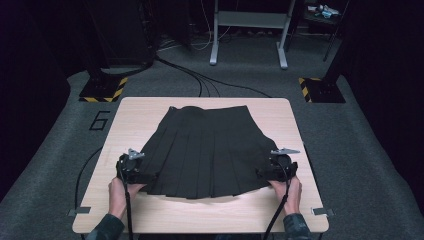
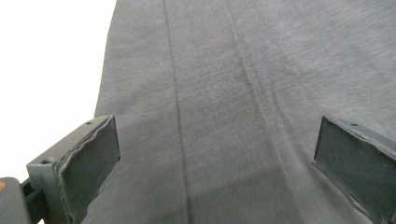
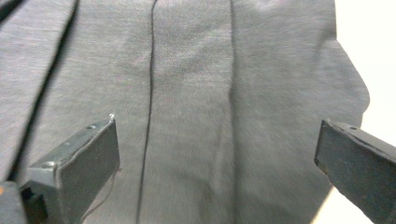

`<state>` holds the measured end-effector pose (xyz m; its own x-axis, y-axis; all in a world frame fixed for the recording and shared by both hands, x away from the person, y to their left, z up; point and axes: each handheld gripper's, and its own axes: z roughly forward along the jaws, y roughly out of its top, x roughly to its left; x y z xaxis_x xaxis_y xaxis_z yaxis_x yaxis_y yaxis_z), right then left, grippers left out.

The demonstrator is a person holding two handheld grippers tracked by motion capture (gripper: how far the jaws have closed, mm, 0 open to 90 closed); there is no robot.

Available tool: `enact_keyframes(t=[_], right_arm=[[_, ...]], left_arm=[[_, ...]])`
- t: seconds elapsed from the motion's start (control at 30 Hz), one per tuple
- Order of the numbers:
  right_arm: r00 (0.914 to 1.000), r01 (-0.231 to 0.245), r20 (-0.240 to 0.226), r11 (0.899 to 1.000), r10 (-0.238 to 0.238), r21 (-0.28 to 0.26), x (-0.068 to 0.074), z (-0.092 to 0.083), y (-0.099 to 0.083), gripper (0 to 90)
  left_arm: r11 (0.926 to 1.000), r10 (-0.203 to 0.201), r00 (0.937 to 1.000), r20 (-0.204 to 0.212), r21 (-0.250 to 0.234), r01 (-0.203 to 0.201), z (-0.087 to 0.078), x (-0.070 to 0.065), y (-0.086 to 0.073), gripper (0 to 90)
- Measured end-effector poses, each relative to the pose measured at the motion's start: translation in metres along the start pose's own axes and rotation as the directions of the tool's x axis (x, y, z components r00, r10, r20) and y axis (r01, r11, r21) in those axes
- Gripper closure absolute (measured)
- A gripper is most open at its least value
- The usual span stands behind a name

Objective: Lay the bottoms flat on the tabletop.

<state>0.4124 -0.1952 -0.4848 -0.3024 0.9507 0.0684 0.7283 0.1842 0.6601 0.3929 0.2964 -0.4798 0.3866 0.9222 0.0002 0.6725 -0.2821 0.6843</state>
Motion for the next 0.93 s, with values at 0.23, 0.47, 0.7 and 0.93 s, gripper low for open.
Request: enact_keyframes(t=[0.23, 0.47, 0.7, 0.93], right_arm=[[0.9997, 0.014, 0.023, 0.999, -0.013, -0.047, -0.008, -0.031, -0.020, 0.0], [0.9981, 0.020, 0.060, 0.999, -0.018, -0.047, -0.026, -0.039, -0.053, 0.0], [0.9953, 0.023, 0.094, 1.000, -0.021, -0.016, -0.042, -0.024, -0.082, 0.0], [0.9973, 0.030, 0.069, 0.997, -0.025, -0.077, -0.048, -0.022, -0.088, 0.0]], left_arm=[[0.9999, -0.002, 1.0000, -0.002, -0.016, 0.002, -0.028, 0.009, -0.022, 0.0], [0.9991, -0.018, 0.9997, -0.017, 0.037, 0.019, -0.031, 0.025, -0.060, 0.0], [0.9988, -0.041, 0.9984, -0.040, 0.027, 0.042, -0.017, 0.031, -0.087, 0.0], [0.9979, -0.047, 0.9984, -0.031, -0.045, 0.045, -0.015, 0.035, -0.094, 0.0]])
